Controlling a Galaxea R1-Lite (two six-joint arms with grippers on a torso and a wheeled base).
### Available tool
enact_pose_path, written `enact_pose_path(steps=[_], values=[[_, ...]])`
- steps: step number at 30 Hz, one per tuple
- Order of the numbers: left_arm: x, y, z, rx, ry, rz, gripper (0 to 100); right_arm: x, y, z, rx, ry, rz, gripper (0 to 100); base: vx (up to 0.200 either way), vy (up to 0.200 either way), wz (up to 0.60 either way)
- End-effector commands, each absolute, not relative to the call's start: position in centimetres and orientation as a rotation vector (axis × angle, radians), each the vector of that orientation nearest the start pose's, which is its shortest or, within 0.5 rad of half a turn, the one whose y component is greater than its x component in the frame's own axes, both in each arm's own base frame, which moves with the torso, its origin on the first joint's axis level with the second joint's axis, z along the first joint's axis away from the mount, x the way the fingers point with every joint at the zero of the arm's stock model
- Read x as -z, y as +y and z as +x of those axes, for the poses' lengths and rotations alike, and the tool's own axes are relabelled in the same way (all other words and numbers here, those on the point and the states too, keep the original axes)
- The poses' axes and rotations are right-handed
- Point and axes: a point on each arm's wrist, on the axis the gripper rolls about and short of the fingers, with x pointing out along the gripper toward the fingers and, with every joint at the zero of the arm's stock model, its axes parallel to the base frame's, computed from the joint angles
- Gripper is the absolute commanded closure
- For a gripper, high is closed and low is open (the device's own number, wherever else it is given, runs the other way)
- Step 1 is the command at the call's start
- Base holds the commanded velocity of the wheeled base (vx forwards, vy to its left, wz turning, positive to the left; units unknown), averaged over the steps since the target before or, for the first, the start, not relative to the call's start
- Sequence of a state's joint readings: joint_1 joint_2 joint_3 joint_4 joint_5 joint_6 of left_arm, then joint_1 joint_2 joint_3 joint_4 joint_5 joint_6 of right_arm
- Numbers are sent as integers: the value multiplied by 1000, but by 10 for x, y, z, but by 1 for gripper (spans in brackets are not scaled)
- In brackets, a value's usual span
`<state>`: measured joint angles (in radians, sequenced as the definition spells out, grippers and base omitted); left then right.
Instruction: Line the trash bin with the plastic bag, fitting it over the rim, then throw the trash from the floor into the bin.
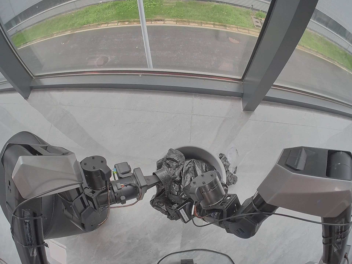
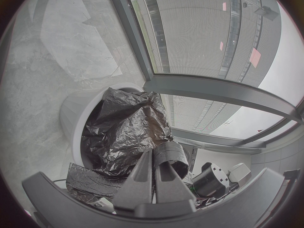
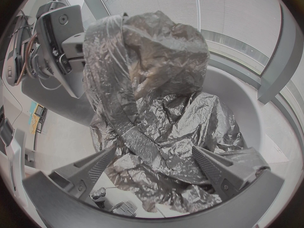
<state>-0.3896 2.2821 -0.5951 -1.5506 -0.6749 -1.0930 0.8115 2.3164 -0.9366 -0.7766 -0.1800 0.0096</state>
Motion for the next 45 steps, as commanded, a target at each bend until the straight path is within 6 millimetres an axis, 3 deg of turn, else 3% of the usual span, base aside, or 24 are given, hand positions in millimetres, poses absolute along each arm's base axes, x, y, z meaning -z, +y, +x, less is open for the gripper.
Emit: enact_pose_path(steps=[1,12,13,21,31,39,45], values=[[-32,-145,316,878,706,-1001,100,9,286,287,-590,550,-283,0,0,0,0],[-32,-146,315,879,706,-1000,100,0,283,306,-540,505,-256,0,0,0,0],[-32,-146,315,879,706,-1000,100,-1,283,306,-541,503,-255,100,0,0,0],[-32,-146,315,878,708,-1001,100,-5,283,305,-538,496,-245,100,0,0,0],[-33,-146,315,881,704,-999,100,-25,272,295,-523,481,-239,100,0,0,0],[-33,-146,314,883,696,-979,100,-65,241,291,-476,426,-205,100,0,0,0],[-31,-143,312,897,652,-891,100,-74,231,289,-445,413,-199,100,0,0,0]])
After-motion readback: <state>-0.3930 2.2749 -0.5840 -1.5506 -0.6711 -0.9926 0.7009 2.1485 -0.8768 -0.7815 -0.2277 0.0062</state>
